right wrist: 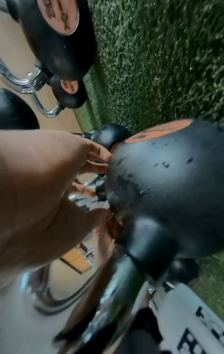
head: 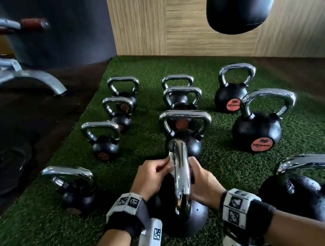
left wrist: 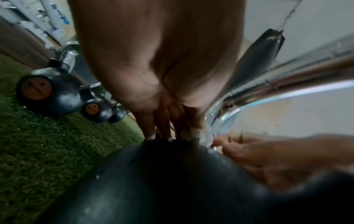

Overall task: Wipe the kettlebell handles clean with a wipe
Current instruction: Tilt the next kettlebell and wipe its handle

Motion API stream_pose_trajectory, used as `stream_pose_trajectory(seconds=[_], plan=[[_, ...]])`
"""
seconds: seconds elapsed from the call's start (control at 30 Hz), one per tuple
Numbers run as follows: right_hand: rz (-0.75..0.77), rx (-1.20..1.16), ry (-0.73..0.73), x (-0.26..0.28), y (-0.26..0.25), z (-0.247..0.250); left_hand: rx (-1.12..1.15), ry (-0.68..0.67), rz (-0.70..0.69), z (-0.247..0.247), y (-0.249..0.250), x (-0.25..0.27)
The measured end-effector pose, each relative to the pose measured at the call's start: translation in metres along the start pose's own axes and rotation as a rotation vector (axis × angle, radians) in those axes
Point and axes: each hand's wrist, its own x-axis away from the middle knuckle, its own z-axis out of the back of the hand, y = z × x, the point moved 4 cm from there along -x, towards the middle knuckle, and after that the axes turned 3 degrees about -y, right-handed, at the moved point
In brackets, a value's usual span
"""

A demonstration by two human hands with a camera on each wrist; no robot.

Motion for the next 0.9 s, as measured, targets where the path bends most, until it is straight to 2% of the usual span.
stream_pose_trajectory(seconds=[0.07, 0.13, 0.2, 0.27, 0.4, 0.47, 0.57, 0.67, 0.8, 0.9], plan=[[0.009, -0.067, 0.024, 0.003, 0.01, -0.008, -0.102, 0.113, -0.052, 0.002, 0.005, 0.001], [-0.055, -0.176, 0.021, 0.006, 0.021, -0.013, -0.14, 0.163, -0.11, 0.004, 0.015, -0.001], [-0.123, -0.208, -0.058, 0.004, 0.028, -0.019, -0.192, 0.221, -0.175, 0.006, 0.028, -0.001], [-0.106, -0.15, -0.142, -0.001, 0.031, -0.024, -0.213, 0.259, -0.227, 0.008, 0.037, -0.002], [-0.111, -0.077, -0.18, -0.001, 0.034, -0.025, -0.271, 0.131, -0.145, 0.006, 0.036, -0.004], [-0.11, -0.081, -0.181, 0.001, 0.033, -0.024, -0.255, 0.081, -0.165, 0.011, 0.037, -0.007], [-0.079, -0.094, -0.184, 0.002, 0.031, -0.021, -0.098, 0.14, -0.172, 0.018, 0.042, -0.009], [-0.05, -0.104, -0.177, 0.005, 0.03, -0.019, -0.047, 0.238, -0.189, 0.017, 0.039, 0.005], [-0.082, -0.109, -0.199, 0.006, 0.033, -0.018, 0.064, 0.216, -0.189, 0.016, 0.037, 0.017], [-0.069, -0.107, -0.208, 0.006, 0.036, -0.018, 0.011, 0.229, -0.17, 0.027, 0.053, 0.012]])
